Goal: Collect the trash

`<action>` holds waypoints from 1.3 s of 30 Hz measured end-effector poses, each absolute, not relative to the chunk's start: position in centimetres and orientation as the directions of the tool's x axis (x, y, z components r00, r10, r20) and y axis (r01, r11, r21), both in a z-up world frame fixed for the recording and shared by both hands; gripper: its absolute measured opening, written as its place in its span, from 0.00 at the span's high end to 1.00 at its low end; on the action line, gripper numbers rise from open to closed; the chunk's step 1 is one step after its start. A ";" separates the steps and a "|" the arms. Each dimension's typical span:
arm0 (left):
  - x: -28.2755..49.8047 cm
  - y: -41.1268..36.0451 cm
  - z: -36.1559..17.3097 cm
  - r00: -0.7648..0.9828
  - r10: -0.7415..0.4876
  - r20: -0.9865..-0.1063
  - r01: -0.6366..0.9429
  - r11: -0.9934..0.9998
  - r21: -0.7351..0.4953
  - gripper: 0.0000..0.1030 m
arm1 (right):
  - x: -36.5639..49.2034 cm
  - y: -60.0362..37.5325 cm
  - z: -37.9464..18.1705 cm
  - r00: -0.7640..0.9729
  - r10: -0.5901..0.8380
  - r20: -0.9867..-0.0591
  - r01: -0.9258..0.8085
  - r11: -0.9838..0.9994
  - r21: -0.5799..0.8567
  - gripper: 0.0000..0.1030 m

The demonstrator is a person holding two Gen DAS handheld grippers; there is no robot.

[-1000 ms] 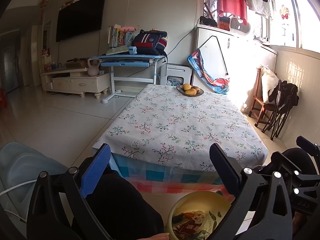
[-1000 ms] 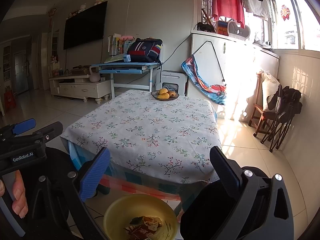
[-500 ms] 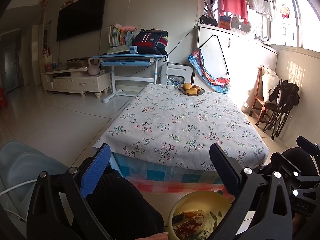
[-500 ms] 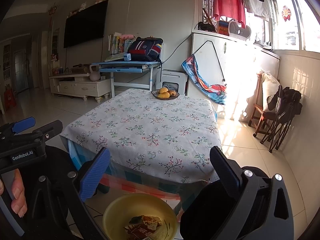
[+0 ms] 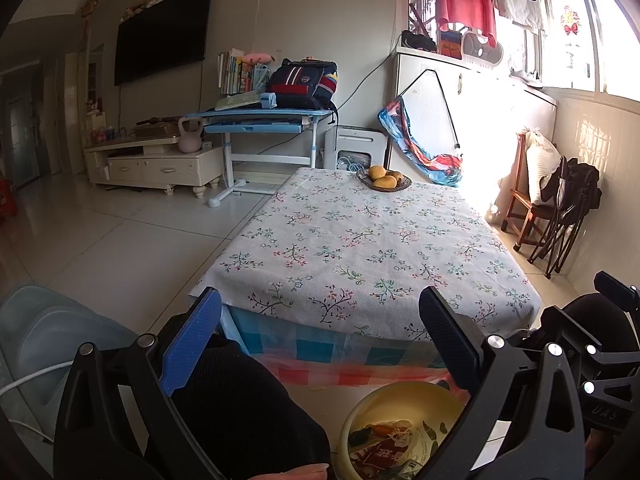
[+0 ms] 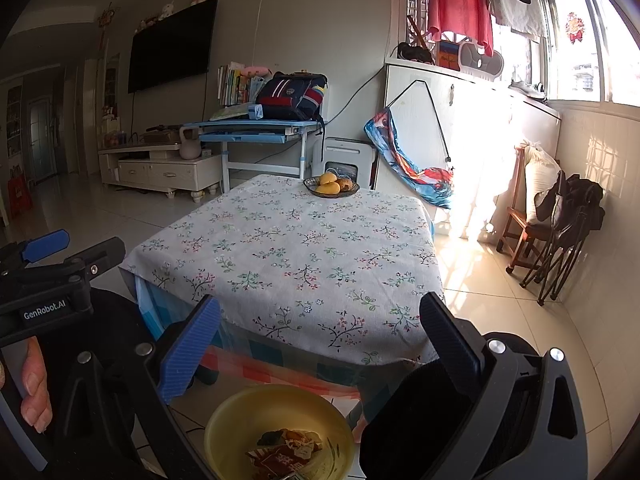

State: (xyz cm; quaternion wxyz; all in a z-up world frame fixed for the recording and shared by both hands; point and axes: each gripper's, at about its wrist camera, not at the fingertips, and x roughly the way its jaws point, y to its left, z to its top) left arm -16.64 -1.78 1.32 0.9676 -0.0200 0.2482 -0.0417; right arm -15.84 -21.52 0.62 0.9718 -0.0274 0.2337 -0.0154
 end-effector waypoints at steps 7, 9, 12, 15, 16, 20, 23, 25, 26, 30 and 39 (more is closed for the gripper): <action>-16.7 -1.6 1.1 0.874 -0.080 -0.479 0.063 0.997 -0.052 0.07 | -15.8 -21.5 0.6 0.889 -0.043 -0.456 0.016 0.998 -0.064 0.07; -16.7 -1.5 1.1 0.874 -0.076 -0.479 0.060 0.997 -0.050 0.07 | -15.8 -21.5 0.6 0.888 -0.043 -0.457 0.014 0.998 -0.066 0.07; -16.8 -1.4 1.2 0.874 -0.073 -0.480 0.056 0.997 -0.051 0.07 | -15.7 -21.5 0.5 0.887 -0.043 -0.460 0.013 0.997 -0.070 0.07; -16.8 -1.3 1.2 0.874 -0.069 -0.481 0.051 0.997 -0.050 0.07 | -15.7 -21.5 0.5 0.886 -0.044 -0.461 0.011 0.997 -0.073 0.07; -16.8 -1.3 1.3 0.873 -0.068 -0.482 0.050 0.997 -0.050 0.07 | -15.6 -21.5 0.5 0.886 -0.044 -0.462 0.011 0.997 -0.074 0.07; -16.8 -1.2 1.3 0.871 -0.067 -0.487 0.046 0.997 -0.055 0.07 | -15.6 -21.4 0.5 0.884 -0.045 -0.465 0.009 0.997 -0.079 0.07; -16.8 -0.9 1.2 0.869 -0.065 -0.491 0.039 0.997 -0.063 0.07 | -15.6 -21.4 0.5 0.883 -0.045 -0.467 0.007 0.997 -0.082 0.07; -16.7 -0.8 1.2 0.867 -0.067 -0.495 0.038 0.997 -0.069 0.07 | -15.5 -21.3 0.5 0.883 -0.046 -0.468 0.007 0.996 -0.085 0.07; -16.6 -0.7 1.2 0.865 -0.068 -0.496 0.038 0.997 -0.072 0.07 | -15.5 -21.3 0.5 0.882 -0.046 -0.468 0.006 0.996 -0.086 0.07; -16.5 -0.6 1.1 0.862 -0.076 -0.501 0.043 0.996 -0.076 0.07 | -15.4 -21.3 0.5 0.881 -0.046 -0.471 0.004 0.996 -0.090 0.07; -16.2 -0.1 0.8 0.847 -0.104 -0.521 0.055 0.993 -0.108 0.07 | -15.4 -21.3 0.3 0.879 -0.042 -0.475 0.004 0.997 -0.080 0.07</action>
